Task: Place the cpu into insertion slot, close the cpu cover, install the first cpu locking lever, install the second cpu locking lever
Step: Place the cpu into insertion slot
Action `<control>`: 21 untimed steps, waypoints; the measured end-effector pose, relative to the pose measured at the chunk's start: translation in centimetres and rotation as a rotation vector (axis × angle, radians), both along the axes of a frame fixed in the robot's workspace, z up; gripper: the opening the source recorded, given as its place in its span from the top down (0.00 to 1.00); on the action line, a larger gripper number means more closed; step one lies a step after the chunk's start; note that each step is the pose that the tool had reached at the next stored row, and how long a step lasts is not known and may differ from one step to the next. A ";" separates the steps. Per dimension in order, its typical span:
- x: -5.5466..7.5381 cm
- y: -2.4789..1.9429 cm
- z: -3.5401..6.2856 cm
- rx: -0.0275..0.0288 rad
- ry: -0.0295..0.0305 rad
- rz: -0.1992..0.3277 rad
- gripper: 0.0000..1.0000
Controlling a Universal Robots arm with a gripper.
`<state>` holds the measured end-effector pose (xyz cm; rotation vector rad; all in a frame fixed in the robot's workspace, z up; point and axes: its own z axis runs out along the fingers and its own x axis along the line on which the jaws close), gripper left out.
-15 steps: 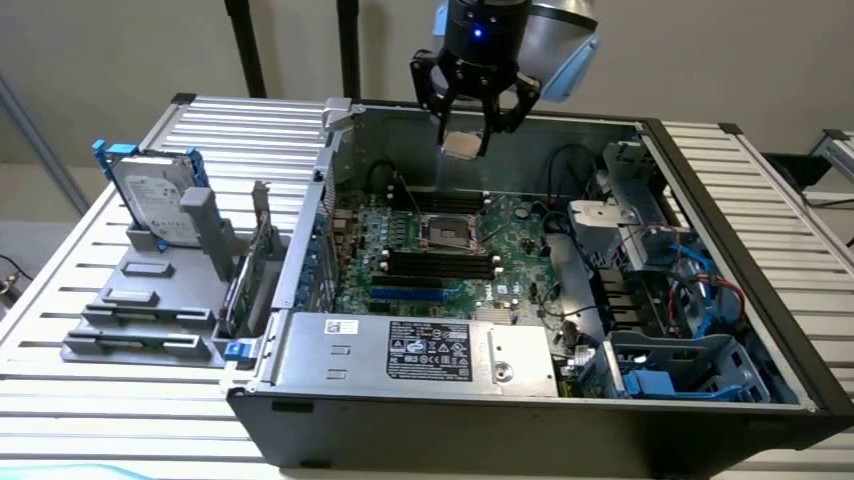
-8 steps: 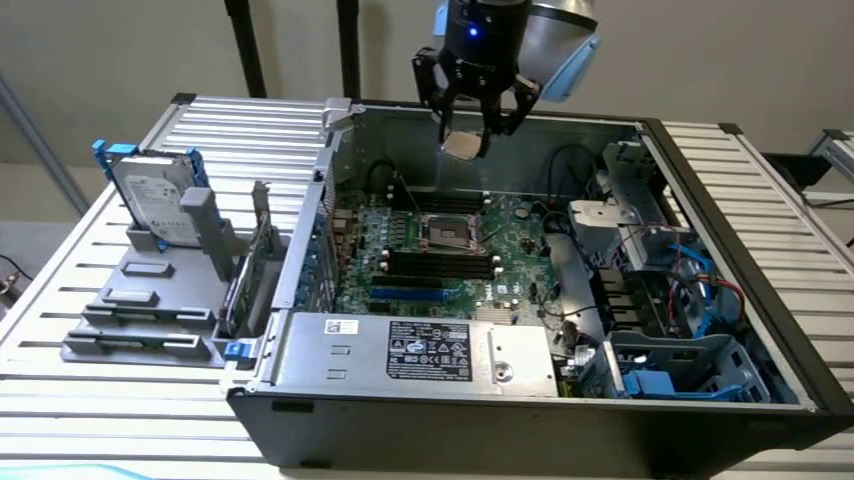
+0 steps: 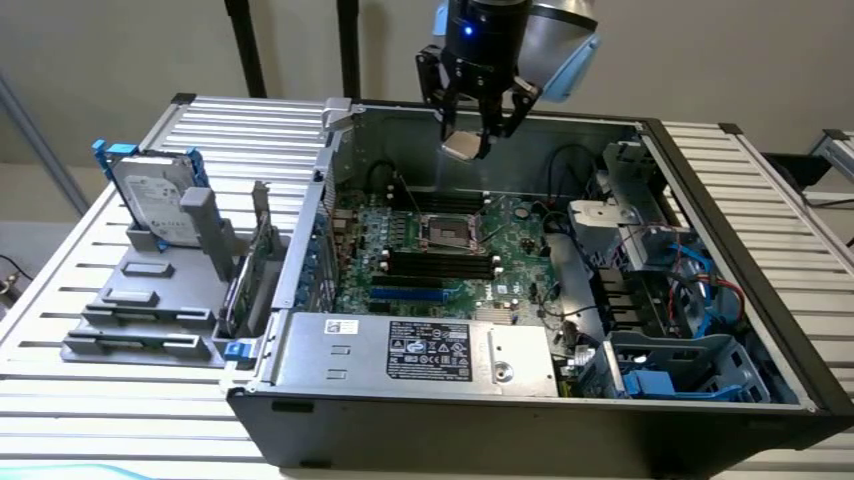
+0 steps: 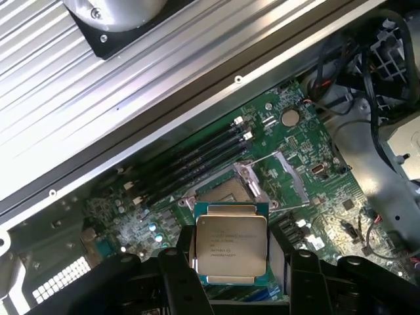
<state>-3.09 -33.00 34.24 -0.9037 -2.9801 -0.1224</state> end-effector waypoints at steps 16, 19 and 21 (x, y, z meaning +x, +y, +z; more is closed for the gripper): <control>0.0 0.00 -0.01 0.0000 0.0010 -0.275 0.46; 0.0 0.00 -0.07 -0.0001 0.0010 -0.329 0.46; 0.0 0.00 -0.27 0.0000 0.0011 -0.365 0.46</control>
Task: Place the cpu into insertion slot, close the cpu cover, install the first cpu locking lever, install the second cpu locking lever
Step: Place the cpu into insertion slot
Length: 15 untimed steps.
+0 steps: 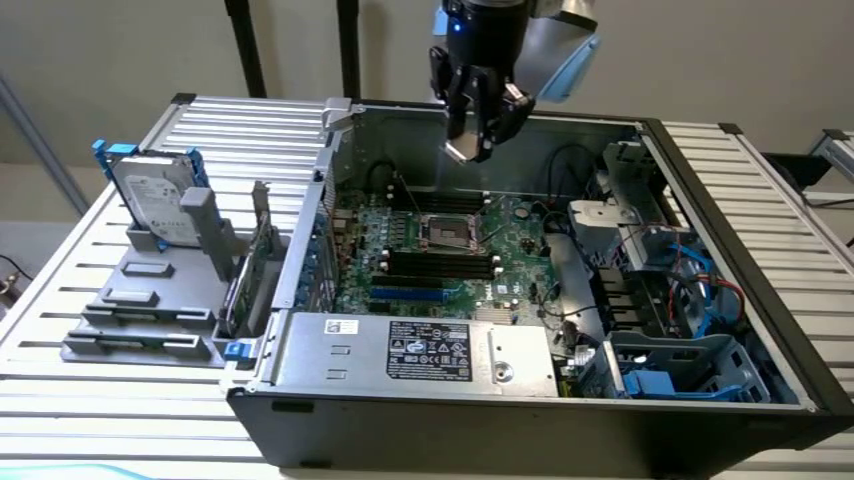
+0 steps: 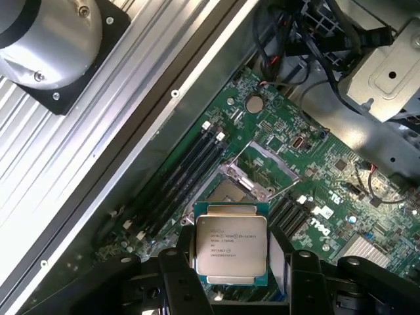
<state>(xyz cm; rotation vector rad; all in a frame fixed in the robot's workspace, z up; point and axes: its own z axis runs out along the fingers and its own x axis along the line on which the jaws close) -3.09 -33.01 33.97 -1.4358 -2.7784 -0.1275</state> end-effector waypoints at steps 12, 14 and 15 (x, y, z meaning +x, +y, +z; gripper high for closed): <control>0.0 0.00 -1.35 -0.0005 0.0060 -0.218 0.46; 0.0 0.00 -1.53 -0.0010 0.0089 -0.253 0.46; 0.0 0.00 -1.62 -0.0012 0.0106 -0.270 0.46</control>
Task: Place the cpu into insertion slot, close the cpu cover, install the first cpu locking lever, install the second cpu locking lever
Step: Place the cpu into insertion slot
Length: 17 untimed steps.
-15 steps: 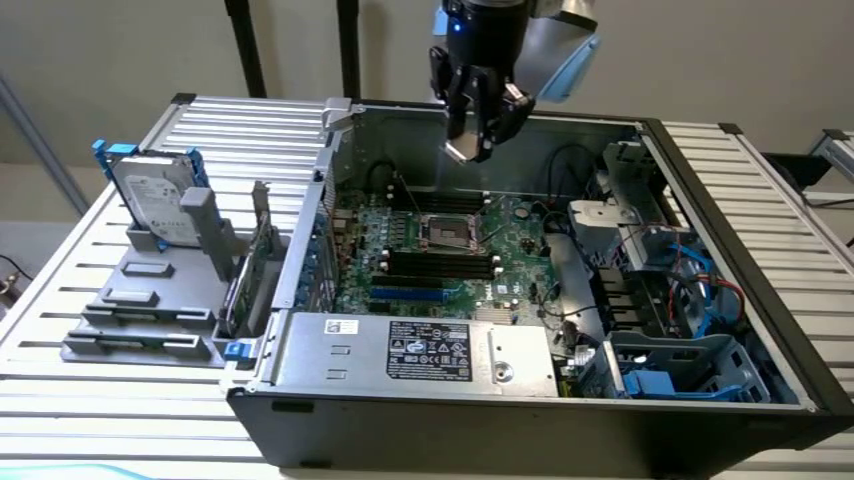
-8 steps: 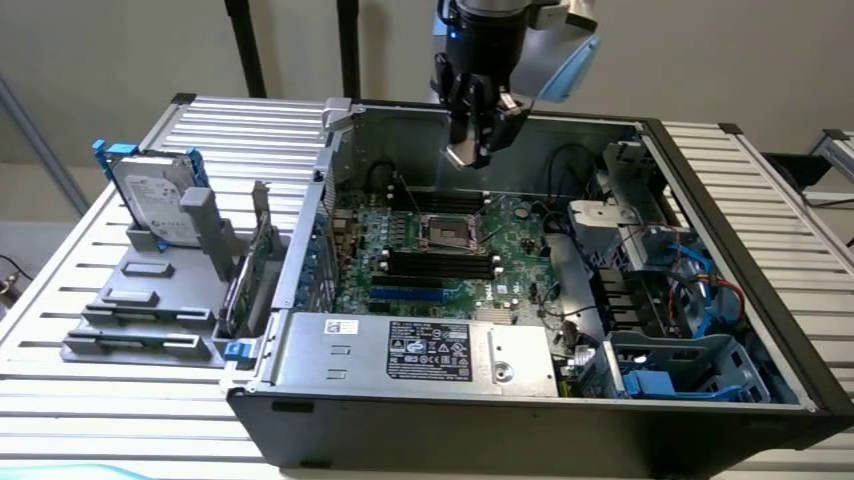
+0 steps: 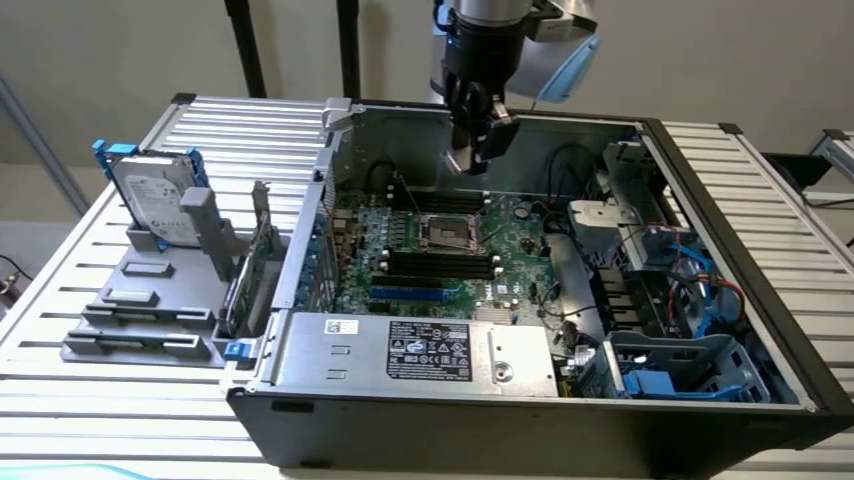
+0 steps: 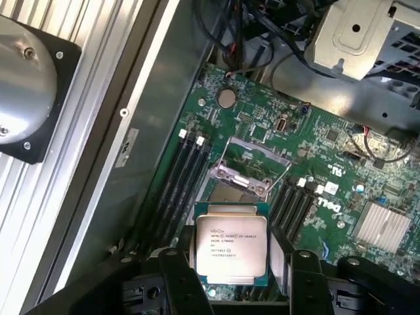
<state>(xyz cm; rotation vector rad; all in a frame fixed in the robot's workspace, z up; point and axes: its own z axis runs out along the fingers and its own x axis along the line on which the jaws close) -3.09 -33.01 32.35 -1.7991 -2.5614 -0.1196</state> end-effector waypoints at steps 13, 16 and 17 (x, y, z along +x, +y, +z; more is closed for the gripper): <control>0.0 0.00 -1.13 -0.0014 0.0228 -0.224 0.46; 0.0 0.00 -1.40 -0.0018 0.0282 -0.275 0.46; 0.0 0.00 -1.49 -0.0020 0.0300 -0.292 0.46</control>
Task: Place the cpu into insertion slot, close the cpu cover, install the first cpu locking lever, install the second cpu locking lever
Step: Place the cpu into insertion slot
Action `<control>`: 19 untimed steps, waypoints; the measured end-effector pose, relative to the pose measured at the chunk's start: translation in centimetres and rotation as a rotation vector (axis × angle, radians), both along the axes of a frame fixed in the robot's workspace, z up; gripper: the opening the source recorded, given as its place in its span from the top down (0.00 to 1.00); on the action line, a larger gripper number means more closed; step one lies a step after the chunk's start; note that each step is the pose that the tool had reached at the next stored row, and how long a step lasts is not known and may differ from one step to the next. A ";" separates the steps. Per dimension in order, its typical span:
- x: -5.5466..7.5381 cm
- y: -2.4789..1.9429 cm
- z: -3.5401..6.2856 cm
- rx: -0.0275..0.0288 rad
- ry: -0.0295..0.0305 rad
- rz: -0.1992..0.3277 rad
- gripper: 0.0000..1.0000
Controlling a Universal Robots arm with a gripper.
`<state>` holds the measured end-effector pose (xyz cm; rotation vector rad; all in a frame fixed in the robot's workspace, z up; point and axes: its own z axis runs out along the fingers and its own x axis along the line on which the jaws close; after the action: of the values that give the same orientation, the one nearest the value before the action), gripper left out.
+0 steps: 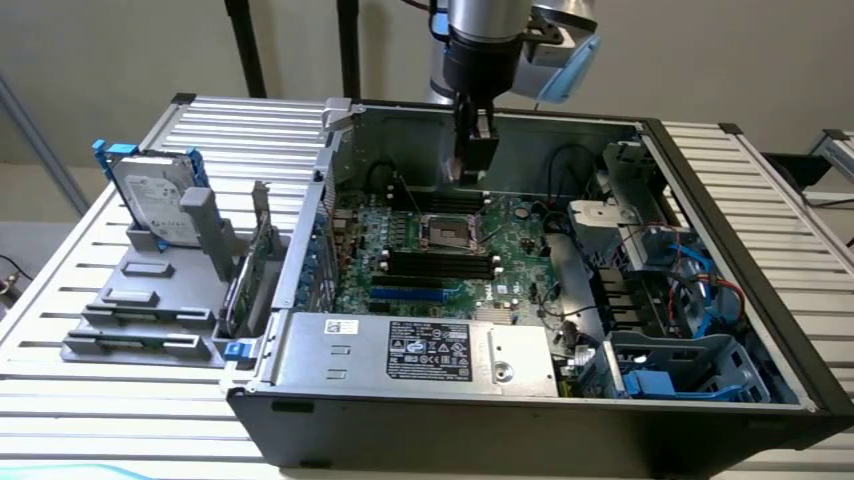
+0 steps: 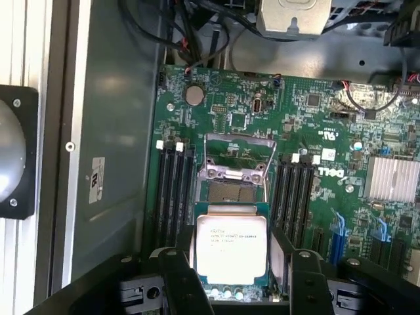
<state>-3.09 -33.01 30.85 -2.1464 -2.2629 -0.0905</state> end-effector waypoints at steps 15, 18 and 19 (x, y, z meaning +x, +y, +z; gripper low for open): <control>-0.2 0.00 -2.54 -0.0001 0.0052 -0.042 0.46; -0.4 0.00 -3.08 -0.0002 0.0052 -0.042 0.46; -0.5 0.00 -3.25 -0.0002 0.0051 -0.042 0.46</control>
<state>-3.61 -33.01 27.60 -2.1926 -2.2151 -0.0854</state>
